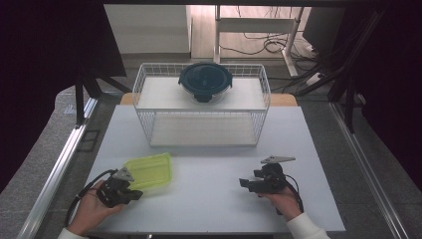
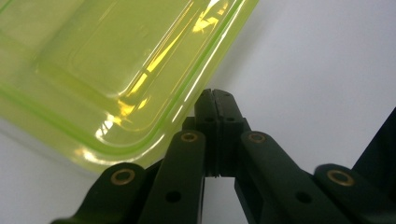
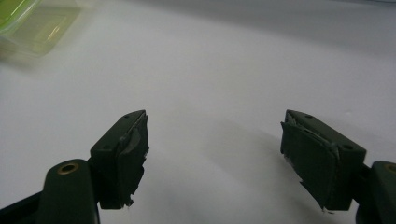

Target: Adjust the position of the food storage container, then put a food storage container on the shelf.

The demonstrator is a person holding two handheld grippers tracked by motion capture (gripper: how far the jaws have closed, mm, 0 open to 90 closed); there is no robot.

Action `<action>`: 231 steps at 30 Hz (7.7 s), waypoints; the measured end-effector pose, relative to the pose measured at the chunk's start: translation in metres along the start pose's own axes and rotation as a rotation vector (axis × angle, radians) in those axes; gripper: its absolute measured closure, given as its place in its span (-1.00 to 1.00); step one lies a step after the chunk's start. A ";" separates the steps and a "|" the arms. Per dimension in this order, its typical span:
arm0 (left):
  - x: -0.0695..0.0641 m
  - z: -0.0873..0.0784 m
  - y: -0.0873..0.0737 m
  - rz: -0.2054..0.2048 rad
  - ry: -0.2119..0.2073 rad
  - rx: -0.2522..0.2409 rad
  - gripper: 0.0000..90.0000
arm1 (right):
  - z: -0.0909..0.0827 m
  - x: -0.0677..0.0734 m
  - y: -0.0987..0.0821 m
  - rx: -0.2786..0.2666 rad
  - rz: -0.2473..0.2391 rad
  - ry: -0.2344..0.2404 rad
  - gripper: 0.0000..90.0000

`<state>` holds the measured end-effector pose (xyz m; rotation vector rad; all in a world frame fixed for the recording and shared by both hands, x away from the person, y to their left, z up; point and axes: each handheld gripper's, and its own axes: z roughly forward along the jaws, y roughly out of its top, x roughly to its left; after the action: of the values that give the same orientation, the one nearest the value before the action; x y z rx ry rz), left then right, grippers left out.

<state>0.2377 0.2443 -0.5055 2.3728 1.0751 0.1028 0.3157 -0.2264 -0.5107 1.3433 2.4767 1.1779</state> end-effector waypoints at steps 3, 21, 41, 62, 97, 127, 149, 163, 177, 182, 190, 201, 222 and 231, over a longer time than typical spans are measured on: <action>0.001 -0.011 -0.002 -0.012 -0.022 -0.038 1.00 | 0.000 -0.001 0.000 -0.002 0.005 -0.001 -0.49; 0.067 -0.041 -0.011 -0.311 0.157 -0.120 1.00 | 0.000 0.000 0.000 0.000 0.001 -0.001 -0.49; 0.070 0.001 0.013 -0.323 0.084 -0.027 1.00 | -0.002 -0.002 0.001 0.008 0.016 -0.016 -0.48; 0.057 0.026 0.043 -0.281 0.011 -0.024 1.00 | 0.000 0.000 0.000 0.022 0.006 -0.011 -0.48; 0.019 0.070 0.096 -0.232 -0.135 -0.048 1.00 | -0.007 -0.003 0.002 -0.015 0.019 -0.007 -0.48; 0.005 0.001 0.087 -0.262 -0.081 -0.293 -0.06 | -0.033 0.010 0.025 -0.096 -0.044 0.005 -0.48; -0.012 0.000 0.090 -0.284 -0.135 -0.339 -0.38 | -0.032 0.026 0.051 -0.083 0.005 0.066 -0.45; -0.007 0.016 0.071 -0.385 -0.256 -0.356 -0.28 | -0.016 0.020 0.045 -0.054 0.137 0.153 -0.22; 0.003 0.038 0.065 -0.468 -0.342 -0.367 -0.06 | 0.018 0.025 0.037 0.003 0.181 0.200 -0.06; 0.004 0.048 0.067 -0.495 -0.387 -0.366 0.01 | 0.024 0.025 0.036 0.010 0.199 0.209 0.01; 0.005 0.063 0.067 -0.529 -0.443 -0.359 0.10 | 0.032 0.020 0.032 0.010 0.264 0.229 0.15; 0.005 0.075 0.067 -0.596 -0.500 -0.363 0.59 | 0.043 0.019 0.028 0.048 0.321 0.318 0.56; -0.001 0.058 0.069 -0.559 -0.523 -0.428 0.70 | 0.029 0.020 0.031 0.011 0.336 0.333 0.71; -0.013 0.044 0.076 -0.503 -0.500 -0.469 0.70 | 0.010 0.026 0.041 -0.033 0.262 0.317 0.73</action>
<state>0.2926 0.1747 -0.5035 1.5452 1.1949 -0.3605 0.3319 -0.1885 -0.4836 1.6243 2.5224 1.5934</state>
